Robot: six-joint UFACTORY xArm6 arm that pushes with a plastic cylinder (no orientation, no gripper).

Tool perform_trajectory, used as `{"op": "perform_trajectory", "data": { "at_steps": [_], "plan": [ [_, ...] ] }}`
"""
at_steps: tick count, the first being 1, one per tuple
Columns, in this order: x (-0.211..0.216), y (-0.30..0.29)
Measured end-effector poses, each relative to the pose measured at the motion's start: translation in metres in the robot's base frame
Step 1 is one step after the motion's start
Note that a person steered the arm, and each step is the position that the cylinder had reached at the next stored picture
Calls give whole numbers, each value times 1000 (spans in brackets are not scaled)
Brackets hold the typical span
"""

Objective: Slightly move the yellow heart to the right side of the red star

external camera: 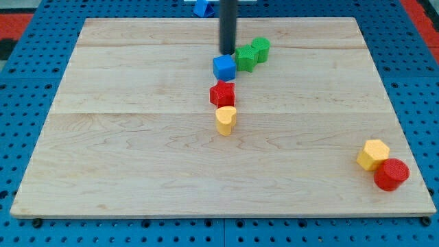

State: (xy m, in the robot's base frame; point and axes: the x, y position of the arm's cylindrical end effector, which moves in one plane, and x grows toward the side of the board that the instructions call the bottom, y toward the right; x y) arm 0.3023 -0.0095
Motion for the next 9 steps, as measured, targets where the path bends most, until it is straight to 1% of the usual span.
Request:
{"op": "perform_trajectory", "data": {
  "at_steps": [1,2,3,4,5,6,7,8,9],
  "plan": [
    [10,-4],
    [29,-5],
    [65,-42],
    [63,-108],
    [141,-116],
    [197,-62],
    [200,-6],
    [180,20],
    [150,60]
  ]
}}
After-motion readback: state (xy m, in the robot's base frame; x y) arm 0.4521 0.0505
